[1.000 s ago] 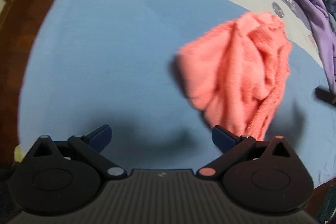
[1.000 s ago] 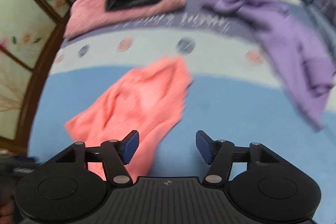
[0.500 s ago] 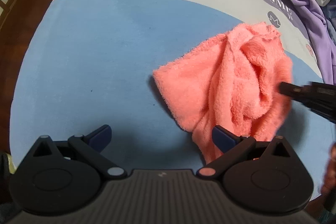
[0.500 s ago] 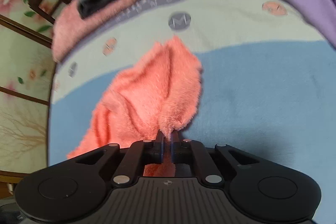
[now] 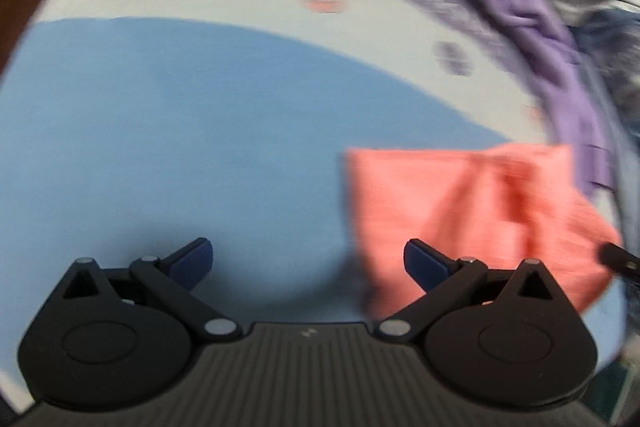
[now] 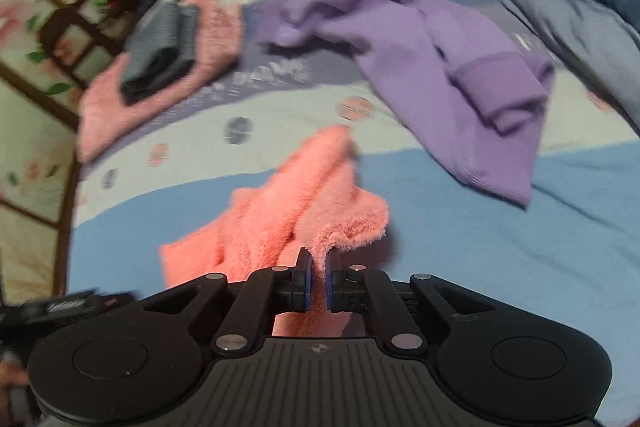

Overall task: Fold towel
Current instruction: 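Lift the salmon-pink towel with the right tool and drop it onto the blue sheet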

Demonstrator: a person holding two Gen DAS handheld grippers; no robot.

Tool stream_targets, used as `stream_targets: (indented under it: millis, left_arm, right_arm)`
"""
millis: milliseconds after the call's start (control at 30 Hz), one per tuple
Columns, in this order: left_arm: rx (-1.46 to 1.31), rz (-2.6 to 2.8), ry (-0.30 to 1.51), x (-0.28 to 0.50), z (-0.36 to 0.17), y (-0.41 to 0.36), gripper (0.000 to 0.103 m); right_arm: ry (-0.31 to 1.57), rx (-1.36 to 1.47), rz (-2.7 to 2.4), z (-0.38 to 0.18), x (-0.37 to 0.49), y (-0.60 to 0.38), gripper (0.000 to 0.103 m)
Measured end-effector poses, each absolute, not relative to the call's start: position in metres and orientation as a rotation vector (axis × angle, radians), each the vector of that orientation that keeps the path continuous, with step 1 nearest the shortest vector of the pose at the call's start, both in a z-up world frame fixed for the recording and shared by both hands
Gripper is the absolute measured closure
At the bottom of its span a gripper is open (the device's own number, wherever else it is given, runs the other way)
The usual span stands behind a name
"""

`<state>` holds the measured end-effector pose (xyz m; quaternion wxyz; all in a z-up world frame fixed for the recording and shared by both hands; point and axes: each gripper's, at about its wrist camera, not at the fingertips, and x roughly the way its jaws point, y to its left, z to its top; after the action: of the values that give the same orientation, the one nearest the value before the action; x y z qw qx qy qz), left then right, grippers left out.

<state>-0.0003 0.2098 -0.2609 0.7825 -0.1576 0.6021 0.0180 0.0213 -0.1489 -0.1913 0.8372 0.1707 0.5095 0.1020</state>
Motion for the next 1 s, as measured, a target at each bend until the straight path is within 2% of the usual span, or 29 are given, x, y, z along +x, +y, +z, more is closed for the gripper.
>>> stream_targets:
  millis: [267, 333, 500, 567, 600, 667, 700, 733, 800, 1000]
  left_arm:
    - [-0.368, -0.113, 1.324, 0.023, -0.261, 0.153, 0.0]
    - [-0.391, -0.091, 1.315, 0.021, -0.254, 0.154, 0.0]
    - [-0.453, -0.048, 1.294, 0.0, -0.23, 0.183, 0.0]
    - [-0.456, -0.021, 1.293, -0.009, -0.218, 0.203, 0.0]
    - [-0.459, -0.004, 1.294, -0.014, -0.213, 0.213, 0.0]
    - [-0.474, 0.034, 1.281, -0.021, -0.209, 0.227, 0.0]
    - [-0.482, 0.054, 1.275, -0.024, -0.207, 0.234, 0.0]
    - [-0.489, 0.074, 1.264, -0.029, -0.204, 0.241, 0.0]
    - [-0.502, 0.105, 1.257, -0.037, -0.203, 0.252, 0.0]
    - [-0.5, 0.132, 1.324, -0.066, -0.218, 0.262, 0.0]
  right_arm:
    - [0.962, 0.305, 0.355, -0.133, 0.014, -0.131, 0.096]
    - [0.905, 0.295, 0.397, -0.106, 0.015, -0.131, 0.097]
    - [0.65, 0.32, 0.586, 0.003, 0.017, -0.142, 0.099]
    - [0.61, 0.257, 0.609, 0.032, 0.022, -0.141, 0.097]
    - [0.617, 0.224, 0.604, 0.037, 0.028, -0.14, 0.093]
    - [0.711, 0.163, 0.553, 0.019, 0.042, -0.136, 0.086]
    - [0.762, 0.132, 0.524, 0.009, 0.05, -0.134, 0.078]
    - [0.817, 0.111, 0.48, -0.012, 0.055, -0.133, 0.064]
    - [0.928, 0.077, 0.378, -0.061, 0.063, -0.133, 0.05]
    - [1.232, 0.265, 0.201, -0.217, 0.057, -0.158, 0.054]
